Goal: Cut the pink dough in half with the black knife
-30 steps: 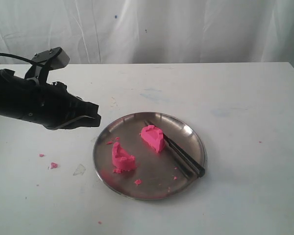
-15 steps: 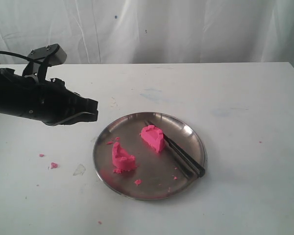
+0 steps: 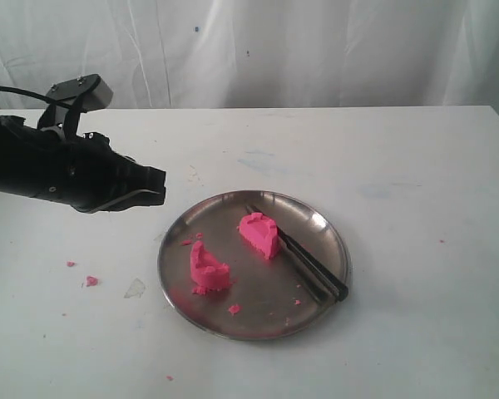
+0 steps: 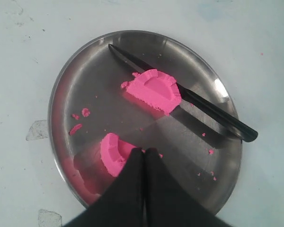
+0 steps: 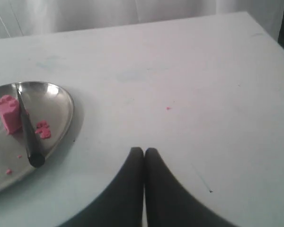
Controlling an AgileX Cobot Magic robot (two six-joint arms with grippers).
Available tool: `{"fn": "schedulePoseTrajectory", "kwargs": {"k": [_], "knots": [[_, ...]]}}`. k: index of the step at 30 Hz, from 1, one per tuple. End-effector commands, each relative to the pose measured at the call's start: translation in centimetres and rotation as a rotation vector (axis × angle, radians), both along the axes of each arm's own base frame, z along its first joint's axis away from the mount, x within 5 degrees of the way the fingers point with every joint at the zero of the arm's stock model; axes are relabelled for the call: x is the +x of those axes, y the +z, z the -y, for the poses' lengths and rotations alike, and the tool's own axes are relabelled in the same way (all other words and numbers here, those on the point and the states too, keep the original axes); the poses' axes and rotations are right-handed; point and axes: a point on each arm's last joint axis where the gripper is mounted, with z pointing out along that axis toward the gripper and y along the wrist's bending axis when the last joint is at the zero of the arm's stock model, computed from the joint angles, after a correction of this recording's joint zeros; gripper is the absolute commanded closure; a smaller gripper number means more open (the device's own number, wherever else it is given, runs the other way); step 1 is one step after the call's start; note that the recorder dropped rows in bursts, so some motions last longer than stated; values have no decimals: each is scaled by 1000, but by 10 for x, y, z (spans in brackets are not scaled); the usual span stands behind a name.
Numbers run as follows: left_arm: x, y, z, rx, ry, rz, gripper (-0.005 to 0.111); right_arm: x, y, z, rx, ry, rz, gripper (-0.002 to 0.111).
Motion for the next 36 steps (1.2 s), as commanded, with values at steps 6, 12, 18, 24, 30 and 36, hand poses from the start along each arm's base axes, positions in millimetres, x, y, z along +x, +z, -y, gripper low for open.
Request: {"fn": "schedulePoseTrajectory", "kwargs": {"k": [6, 12, 18, 24, 30, 36], "knots": [[-1, 0, 0, -7, 8, -1, 107, 0, 1, -3, 104, -4, 21, 108], [-2, 0, 2, -12, -2, -7, 107, 0, 1, -3, 104, -4, 21, 108], [-17, 34, -8, -17, 27, 134, 107, 0, 1, -3, 104, -4, 21, 108], [-100, 130, -35, -119, 50, 528, 107, 0, 1, -3, 104, -4, 21, 108], [-204, 176, -76, 215, 104, 1044, 107, 0, 1, -3, 104, -4, 21, 108], [-263, 167, -81, 465, 183, 1111, 107, 0, 1, -3, 106, -4, 21, 108]]}}
